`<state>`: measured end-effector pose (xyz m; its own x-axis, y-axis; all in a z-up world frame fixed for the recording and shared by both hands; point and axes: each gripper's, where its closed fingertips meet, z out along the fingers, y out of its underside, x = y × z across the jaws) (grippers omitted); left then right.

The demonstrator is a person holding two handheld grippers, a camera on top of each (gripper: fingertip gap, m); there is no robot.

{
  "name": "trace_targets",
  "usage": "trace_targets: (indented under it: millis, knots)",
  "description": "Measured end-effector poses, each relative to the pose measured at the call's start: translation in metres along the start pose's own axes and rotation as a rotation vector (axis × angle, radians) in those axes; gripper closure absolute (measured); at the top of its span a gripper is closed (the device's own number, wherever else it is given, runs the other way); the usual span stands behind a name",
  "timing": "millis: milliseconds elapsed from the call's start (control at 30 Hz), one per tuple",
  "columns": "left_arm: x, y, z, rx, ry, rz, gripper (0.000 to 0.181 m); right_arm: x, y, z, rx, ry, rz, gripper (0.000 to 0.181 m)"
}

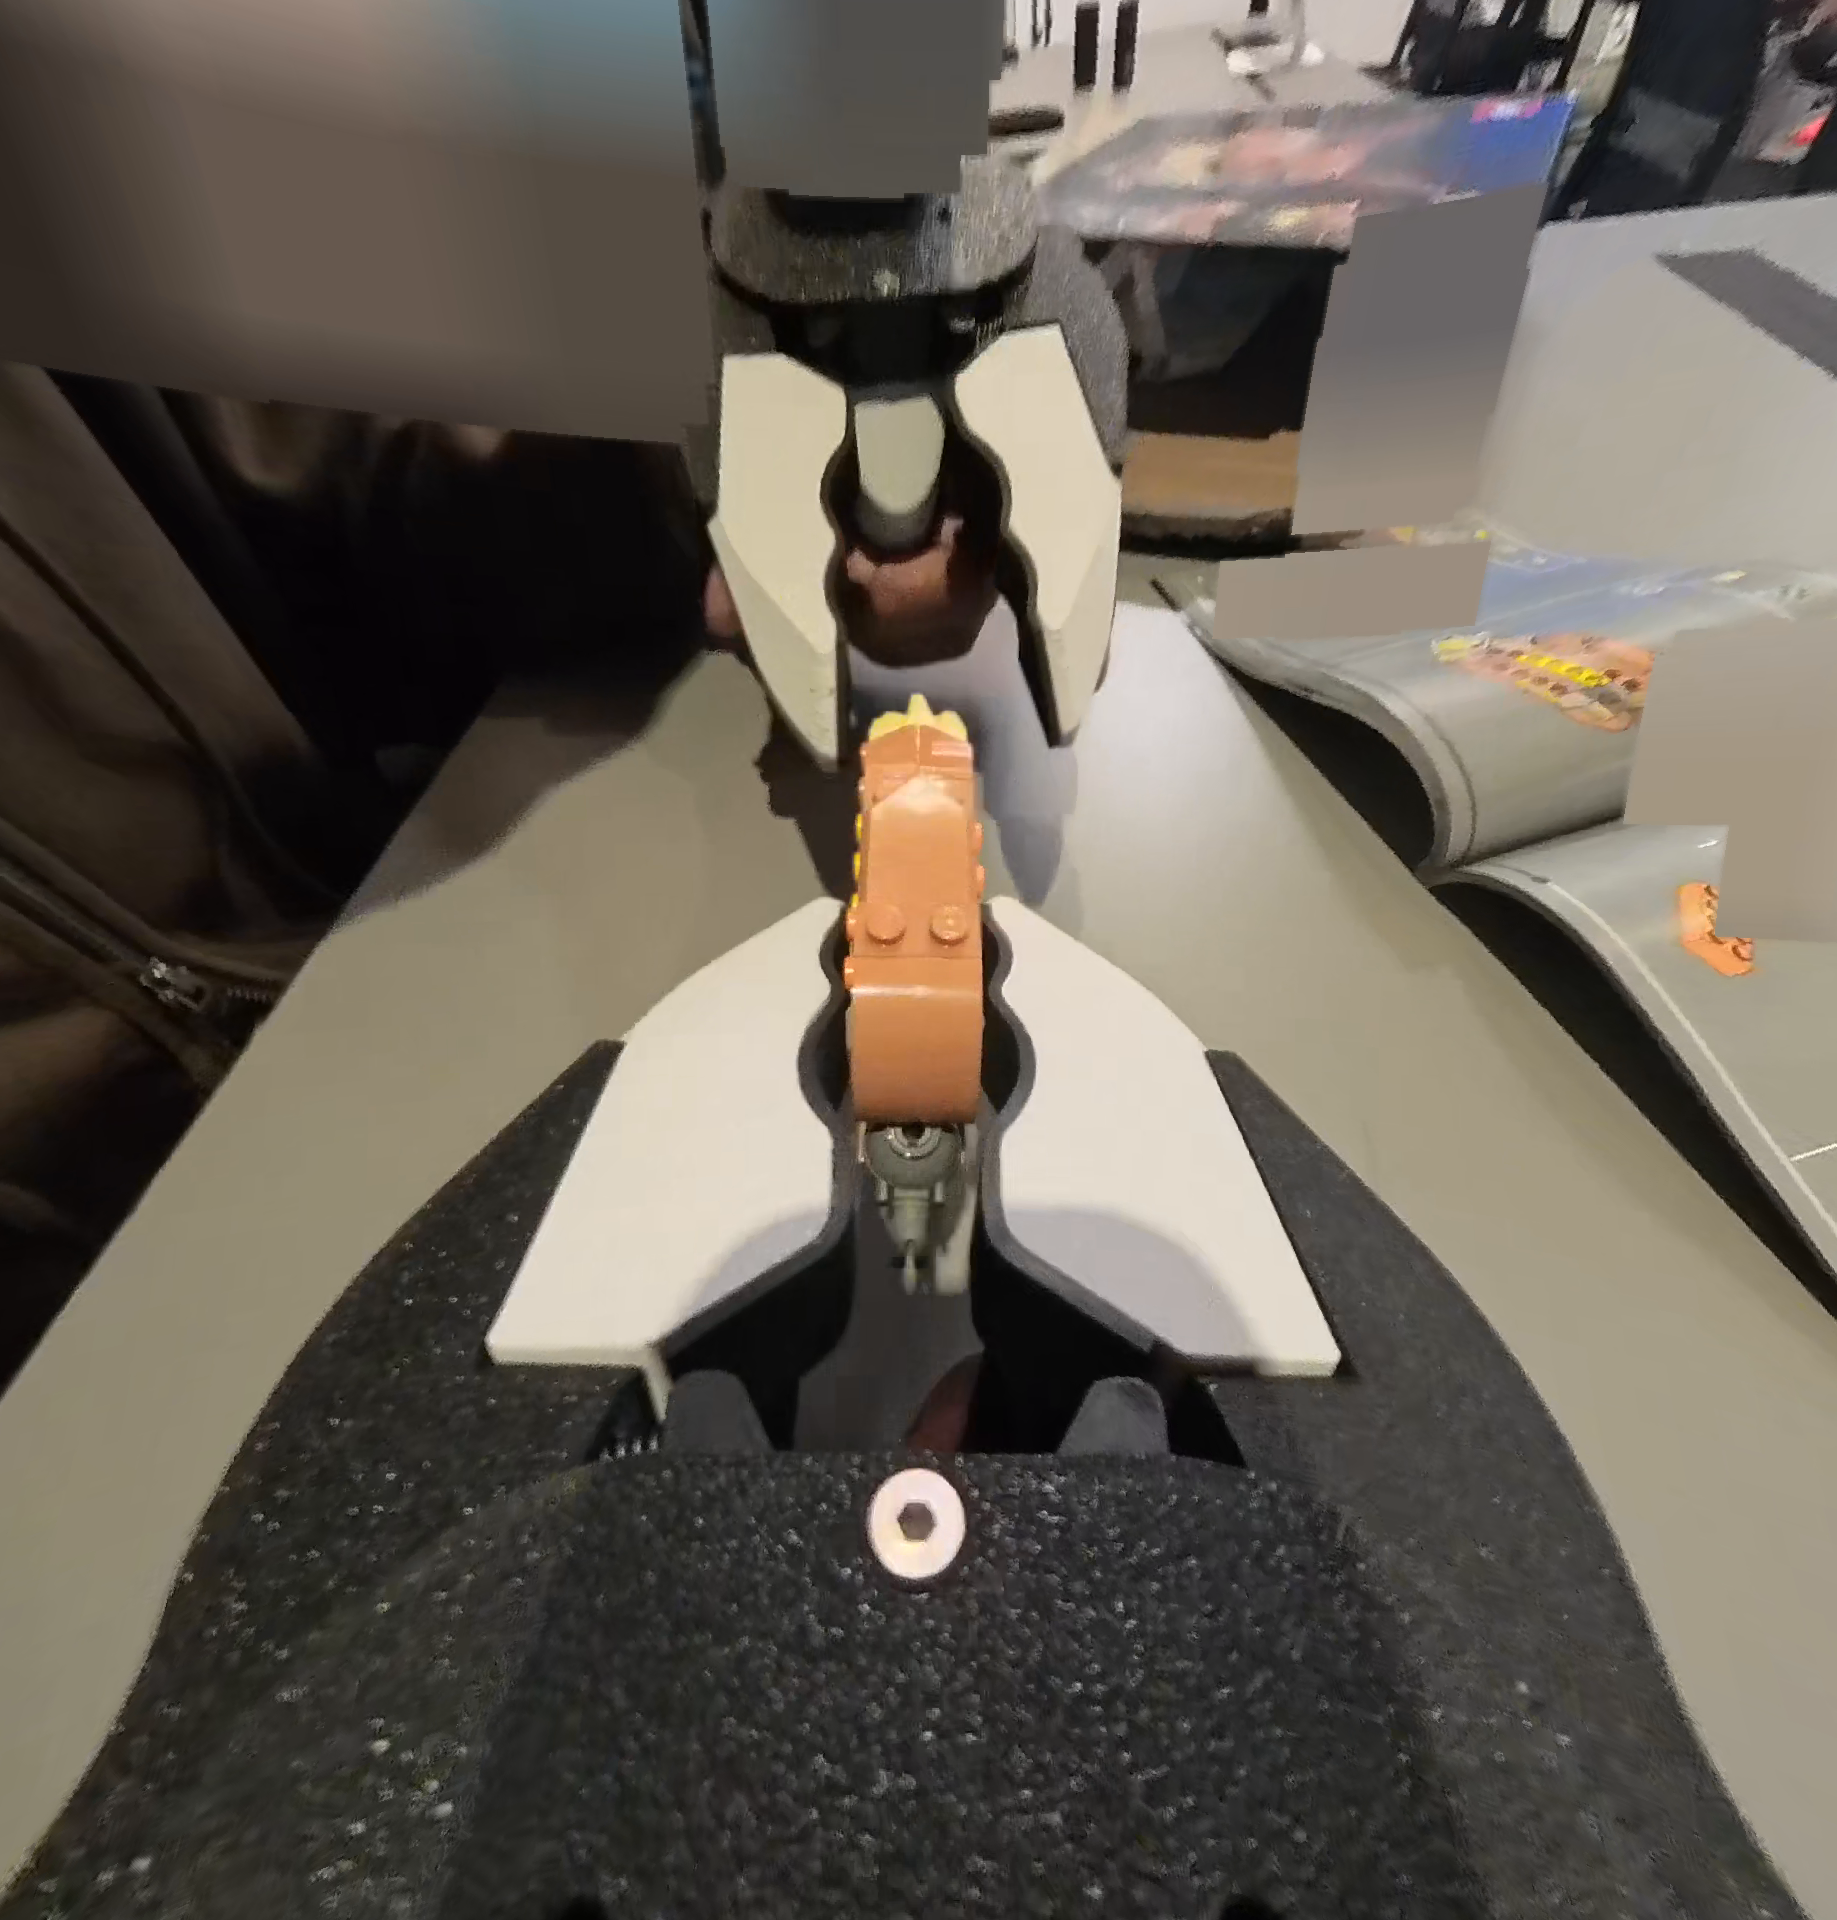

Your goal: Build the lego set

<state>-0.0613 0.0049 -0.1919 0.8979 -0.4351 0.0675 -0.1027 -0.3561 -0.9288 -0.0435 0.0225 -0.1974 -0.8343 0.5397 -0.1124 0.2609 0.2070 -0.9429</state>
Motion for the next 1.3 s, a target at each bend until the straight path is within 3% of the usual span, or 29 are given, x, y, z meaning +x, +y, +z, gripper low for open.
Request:
trace_targets:
  millis: [300, 467, 900, 1133, 1300]
  knots:
    - [-0.009, -0.025, 0.003, 0.199, -0.02, -0.148, 0.144, 0.01, -0.045, -0.009, 0.338, 0.029, 0.156, 0.16]
    - [-0.014, -0.046, -0.009, 0.369, 0.015, -0.249, 0.15, 0.014, -0.052, -0.01, 0.419, 0.04, 0.204, 0.16]
    - [-0.007, -0.057, -0.003, 0.434, 0.054, -0.274, 0.163, 0.012, -0.053, -0.004, 0.407, 0.085, 0.174, 0.158]
    - [-0.007, -0.054, -0.002, 0.4, 0.045, -0.256, 0.163, 0.016, -0.044, 0.001, 0.291, 0.161, 0.094, 0.146]
    - [-0.008, -0.046, -0.006, 0.302, 0.013, -0.19, 0.164, 0.013, -0.029, 0.004, 0.137, 0.139, 0.067, 0.141]
